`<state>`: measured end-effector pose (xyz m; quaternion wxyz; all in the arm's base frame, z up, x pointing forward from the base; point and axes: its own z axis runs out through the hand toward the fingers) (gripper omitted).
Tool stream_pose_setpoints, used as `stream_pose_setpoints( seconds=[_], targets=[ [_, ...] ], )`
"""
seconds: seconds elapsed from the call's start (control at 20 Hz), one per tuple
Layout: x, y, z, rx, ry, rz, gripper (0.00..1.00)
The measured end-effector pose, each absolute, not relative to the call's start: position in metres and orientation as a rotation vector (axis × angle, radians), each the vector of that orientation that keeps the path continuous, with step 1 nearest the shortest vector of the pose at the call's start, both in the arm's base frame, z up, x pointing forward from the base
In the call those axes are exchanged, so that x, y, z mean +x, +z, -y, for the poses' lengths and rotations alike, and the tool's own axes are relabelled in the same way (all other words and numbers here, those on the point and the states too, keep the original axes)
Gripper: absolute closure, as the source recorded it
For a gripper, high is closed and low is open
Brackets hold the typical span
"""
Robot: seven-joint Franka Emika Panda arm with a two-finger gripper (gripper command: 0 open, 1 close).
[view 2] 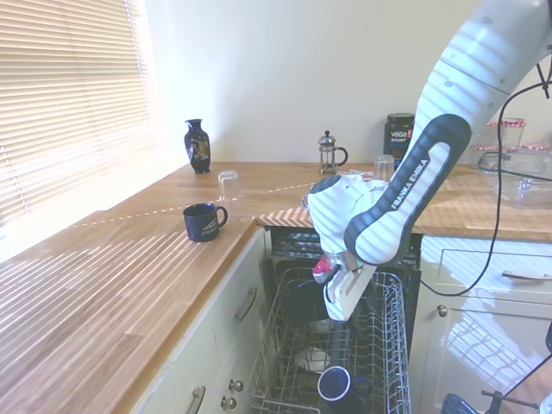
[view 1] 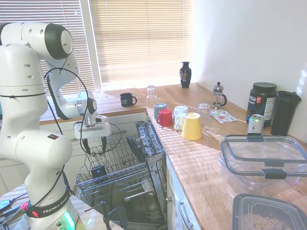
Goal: Take a mug cup out of the rack
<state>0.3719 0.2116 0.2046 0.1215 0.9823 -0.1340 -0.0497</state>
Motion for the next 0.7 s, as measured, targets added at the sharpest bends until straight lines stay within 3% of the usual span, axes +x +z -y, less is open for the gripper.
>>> stream_pose_setpoints(
  seconds=[0.7],
  targets=[
    [0.381,0.095,-0.238,2.832,-0.33,-0.081,0.0]
  ],
)
